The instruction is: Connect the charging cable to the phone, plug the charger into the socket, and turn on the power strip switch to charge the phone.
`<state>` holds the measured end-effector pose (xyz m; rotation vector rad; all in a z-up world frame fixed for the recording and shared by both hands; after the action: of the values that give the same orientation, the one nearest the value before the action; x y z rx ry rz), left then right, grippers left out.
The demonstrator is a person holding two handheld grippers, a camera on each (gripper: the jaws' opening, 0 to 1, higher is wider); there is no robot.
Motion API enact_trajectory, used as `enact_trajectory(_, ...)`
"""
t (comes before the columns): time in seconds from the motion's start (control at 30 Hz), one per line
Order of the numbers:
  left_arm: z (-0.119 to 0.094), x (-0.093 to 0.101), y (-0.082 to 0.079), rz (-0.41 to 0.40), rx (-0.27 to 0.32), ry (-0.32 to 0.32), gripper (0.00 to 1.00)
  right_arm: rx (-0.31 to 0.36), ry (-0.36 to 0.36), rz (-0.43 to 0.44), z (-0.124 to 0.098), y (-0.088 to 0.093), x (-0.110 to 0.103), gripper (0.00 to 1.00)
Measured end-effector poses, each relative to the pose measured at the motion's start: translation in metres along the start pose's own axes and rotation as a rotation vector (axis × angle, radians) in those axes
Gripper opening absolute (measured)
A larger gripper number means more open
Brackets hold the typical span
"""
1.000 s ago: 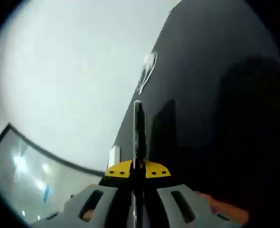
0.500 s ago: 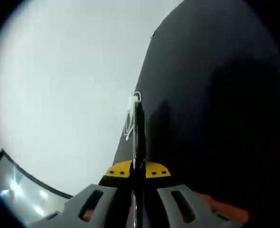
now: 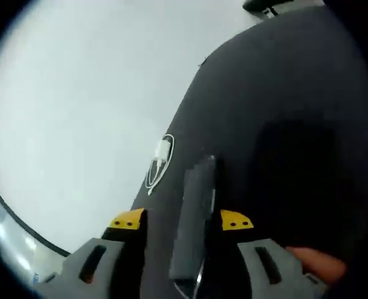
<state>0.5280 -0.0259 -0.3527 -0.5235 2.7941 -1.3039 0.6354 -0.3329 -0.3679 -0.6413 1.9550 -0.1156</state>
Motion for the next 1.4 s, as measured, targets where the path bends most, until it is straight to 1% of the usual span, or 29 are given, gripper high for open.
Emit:
enact_trajectory(0.07,0.001,-0.003,-0.001,-0.004,-0.005,-0.001,0.74,0.036,0.045,-0.095,-0.004,-0.014,0.003,0.50)
enact_trajectory(0.1,0.001,-0.006,-0.003,-0.012,-0.005,0.000,0.74,0.073,0.043,-0.147,-0.010,-0.027,-0.002,0.49)
enact_trajectory(0.13,0.001,-0.008,-0.005,-0.015,-0.008,0.004,0.74,0.071,0.029,-0.191,-0.009,-0.038,-0.006,0.49)
enact_trajectory(0.17,0.001,-0.011,-0.007,-0.017,-0.022,0.008,0.75,0.034,0.008,-0.250,-0.006,-0.054,-0.011,0.51)
enact_trajectory(0.2,0.000,-0.014,-0.008,-0.013,-0.034,0.002,0.76,0.016,0.000,-0.315,-0.007,-0.060,-0.017,0.53)
enact_trajectory(0.23,-0.002,-0.020,-0.013,-0.007,-0.041,-0.009,0.77,0.000,-0.022,-0.452,-0.003,-0.077,-0.026,0.56)
enact_trajectory(0.27,-0.003,-0.023,-0.017,-0.006,-0.042,-0.012,0.80,-0.010,-0.022,-0.539,-0.003,-0.084,-0.033,0.59)
enact_trajectory(0.3,-0.005,-0.027,-0.021,-0.007,-0.043,-0.012,0.81,-0.040,-0.035,-0.634,-0.004,-0.087,-0.041,0.62)
enact_trajectory(0.33,-0.008,-0.033,-0.028,-0.008,-0.050,-0.011,0.81,-0.076,-0.079,-0.795,-0.003,-0.090,-0.055,0.62)
enact_trajectory(0.37,-0.009,-0.037,-0.033,-0.006,-0.056,-0.014,0.82,-0.120,-0.077,-0.871,-0.003,-0.092,-0.060,0.63)
enact_trajectory(0.4,-0.010,-0.046,-0.040,0.000,-0.063,-0.017,0.83,-0.151,-0.050,-1.002,-0.005,-0.086,-0.067,0.62)
enact_trajectory(0.47,-0.010,-0.065,-0.049,0.003,-0.092,-0.020,0.85,-0.189,-0.101,-1.331,0.000,-0.083,-0.086,0.61)
enact_trajectory(0.5,-0.008,-0.066,-0.051,0.004,-0.097,-0.023,0.85,-0.217,-0.098,-1.438,0.003,-0.082,-0.090,0.59)
enact_trajectory(0.53,-0.006,-0.073,-0.055,0.009,-0.105,-0.028,0.85,-0.287,-0.165,-1.588,0.005,-0.070,-0.098,0.54)
enact_trajectory(0.57,-0.006,-0.075,-0.056,0.011,-0.107,-0.030,0.85,-0.306,-0.208,-1.583,0.011,-0.067,-0.105,0.54)
enact_trajectory(0.6,-0.005,-0.085,-0.060,0.011,-0.111,-0.036,0.85,-0.346,-0.197,-1.552,0.017,-0.066,-0.109,0.54)
enact_trajectory(0.63,-0.004,-0.090,-0.062,0.012,-0.111,-0.038,0.85,-0.419,-0.244,-1.570,0.023,-0.063,-0.117,0.52)
enact_trajectory(0.67,-0.001,-0.094,-0.065,0.004,-0.105,-0.028,0.85,-0.444,-0.265,-1.603,0.029,-0.059,-0.123,0.51)
enact_trajectory(0.7,0.001,-0.097,-0.067,-0.005,-0.102,-0.023,0.85,-0.489,-0.235,-1.683,0.041,-0.058,-0.125,0.51)
enact_trajectory(0.73,0.004,-0.103,-0.069,-0.009,-0.099,-0.019,0.86,-0.515,-0.210,-1.708,0.045,-0.057,-0.124,0.49)
enact_trajectory(0.77,0.006,-0.107,-0.071,-0.011,-0.101,-0.017,0.87,-0.572,-0.145,-1.776,0.061,-0.059,-0.124,0.49)
enact_trajectory(0.83,0.011,-0.115,-0.072,-0.016,-0.113,-0.018,0.90,-0.644,-0.117,-1.842,0.084,-0.054,-0.125,0.48)
enact_trajectory(0.87,0.012,-0.118,-0.072,-0.016,-0.127,-0.019,0.92,-0.645,-0.102,-1.838,0.098,-0.062,-0.129,0.46)
enact_trajectory(0.9,0.014,-0.121,-0.072,-0.018,-0.147,-0.022,0.92,-0.656,-0.074,-1.866,0.112,-0.062,-0.130,0.45)
enact_trajectory(0.97,0.016,-0.128,-0.068,-0.008,-0.195,-0.019,0.94,-0.709,-0.066,-1.925,0.123,-0.048,-0.126,0.41)
enact_trajectory(1.03,0.016,-0.135,-0.069,-0.020,-0.204,-0.015,0.96,-0.733,-0.066,-1.929,0.133,-0.043,-0.127,0.43)
enact_trajectory(1.13,0.013,-0.148,-0.070,-0.015,-0.221,-0.053,0.95,-0.781,-0.045,-1.974,0.156,-0.034,-0.122,0.42)
enact_trajectory(1.27,0.012,-0.148,-0.075,0.008,-0.217,-0.063,0.95,-0.825,-0.001,-1.996,0.188,-0.034,-0.118,0.38)
enact_trajectory(1.4,0.012,-0.148,-0.076,0.038,-0.226,-0.066,0.95,-0.882,0.062,-2.014,0.203,-0.035,-0.106,0.30)
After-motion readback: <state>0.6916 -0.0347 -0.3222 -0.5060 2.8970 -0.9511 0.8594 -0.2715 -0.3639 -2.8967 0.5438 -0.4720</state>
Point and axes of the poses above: the point that each gripper's makers call its tool centre point, and the gripper's own axes: z roughly forward along the fingers, x roughly to its right, y roughly out of its underside, the point moved 4 cm from there along -z, roughly backward along the fingers, and after that the axes turned 11 degrees about -x, right-handed, at the moved point
